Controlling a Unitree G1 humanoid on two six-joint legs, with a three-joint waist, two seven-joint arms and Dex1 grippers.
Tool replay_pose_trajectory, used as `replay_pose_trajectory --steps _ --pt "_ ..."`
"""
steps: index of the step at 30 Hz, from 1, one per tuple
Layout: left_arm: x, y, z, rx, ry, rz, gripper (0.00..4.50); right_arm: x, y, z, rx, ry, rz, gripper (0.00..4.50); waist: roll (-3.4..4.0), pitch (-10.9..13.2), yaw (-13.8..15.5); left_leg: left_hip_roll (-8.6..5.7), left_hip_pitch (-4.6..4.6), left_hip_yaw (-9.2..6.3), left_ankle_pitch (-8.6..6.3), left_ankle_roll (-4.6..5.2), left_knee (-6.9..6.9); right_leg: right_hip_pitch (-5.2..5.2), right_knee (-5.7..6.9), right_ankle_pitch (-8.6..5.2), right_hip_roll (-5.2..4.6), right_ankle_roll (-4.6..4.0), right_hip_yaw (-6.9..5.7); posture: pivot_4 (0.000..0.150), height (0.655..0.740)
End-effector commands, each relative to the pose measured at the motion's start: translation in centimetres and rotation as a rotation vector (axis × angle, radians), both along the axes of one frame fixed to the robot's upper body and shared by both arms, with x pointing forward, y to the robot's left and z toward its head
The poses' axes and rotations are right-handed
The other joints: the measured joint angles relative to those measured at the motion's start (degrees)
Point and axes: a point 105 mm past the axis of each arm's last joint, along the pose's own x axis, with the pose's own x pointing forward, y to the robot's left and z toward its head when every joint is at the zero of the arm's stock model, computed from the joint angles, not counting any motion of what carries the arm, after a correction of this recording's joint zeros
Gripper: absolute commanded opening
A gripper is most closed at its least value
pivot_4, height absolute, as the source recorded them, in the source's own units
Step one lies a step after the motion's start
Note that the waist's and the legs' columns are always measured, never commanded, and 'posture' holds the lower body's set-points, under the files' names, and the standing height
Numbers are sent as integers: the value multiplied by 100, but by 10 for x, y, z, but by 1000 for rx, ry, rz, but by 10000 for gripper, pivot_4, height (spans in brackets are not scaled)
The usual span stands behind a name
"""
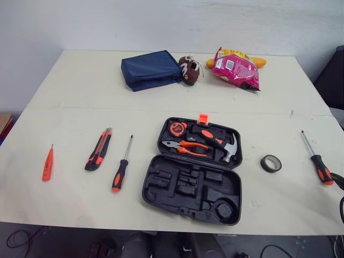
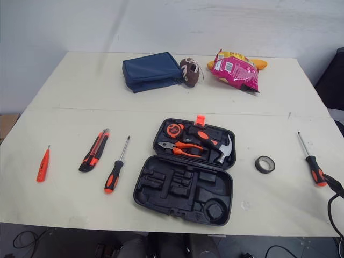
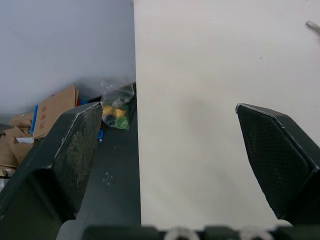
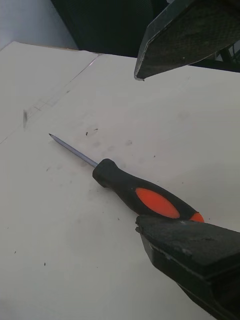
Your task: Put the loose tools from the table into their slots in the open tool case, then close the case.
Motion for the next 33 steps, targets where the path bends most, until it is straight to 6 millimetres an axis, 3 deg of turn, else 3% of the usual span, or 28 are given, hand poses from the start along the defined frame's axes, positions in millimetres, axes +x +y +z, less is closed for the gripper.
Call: replay_pose_trajectory --steps 1,4,6,9,11,16,18,21,26,29,33 --pt "19 -20 16 -19 -64 -116 43074 9 6 13 22 -59 27 45000 0 0 3 0 0 0 0 0 0 0 0 0 0 0 0 1500 7400" --pt "47 -59 26 -86 -98 -314 43074 25 26 22 81 -93 105 45000 2 -2 20 -1 2 2 7 -10 10 5 11 1 -1 2 1 1500 7400" --pt "52 -73 30 -102 -101 -370 43074 29 34 25 112 -104 131 45000 1 -2 23 0 -2 1 13 -14 18 3 24 3 -2 5 -1 1500 7400" --pt "61 -104 35 -100 -75 -499 43074 35 67 27 177 -59 263 45000 1 -2 31 2 -9 -3 16 -22 10 -7 26 -2 3 7 -1 1500 7400" --pt "62 -118 36 -98 -50 -551 43074 34 83 26 197 -17 319 45000 2 -2 12 5 -11 -3 15 -24 11 -9 28 -5 5 9 1 1500 7400" --pt "72 -188 24 -69 47 -796 43074 24 145 16 258 113 515 45000 6 -3 35 2 -6 0 15 -22 15 -5 35 -6 4 13 11 1500 7400" --pt "74 -213 20 -64 72 -876 45000 17 161 7 271 178 567 39762 5 -3 63 2 -11 -3 15 -22 20 -8 40 -6 5 13 11 1500 7400" --pt "82 -254 13 -80 104 -981 37050 5 182 -20 250 293 636 26411 3 -4 131 2 -11 -4 15 -22 20 -7 36 -8 8 16 11 1500 7400" --pt "96 -286 -3 -59 151 -1041 13897 11 190 -32 252 275 624 175 3 -4 166 -2 -11 2 14 -20 35 -6 43 -7 10 20 22 1500 7400" --pt "107 -308 -12 -66 172 -1079 186 13 191 -42 198 304 625 0 2 -4 180 -1 -11 1 14 -20 41 -6 44 -7 15 20 23 1500 7400" --pt "119 -326 -20 -45 213 -1109 186 22 198 -47 158 292 627 0 2 -4 172 2 -12 2 15 -22 45 -7 45 -7 22 21 29 1500 7400"
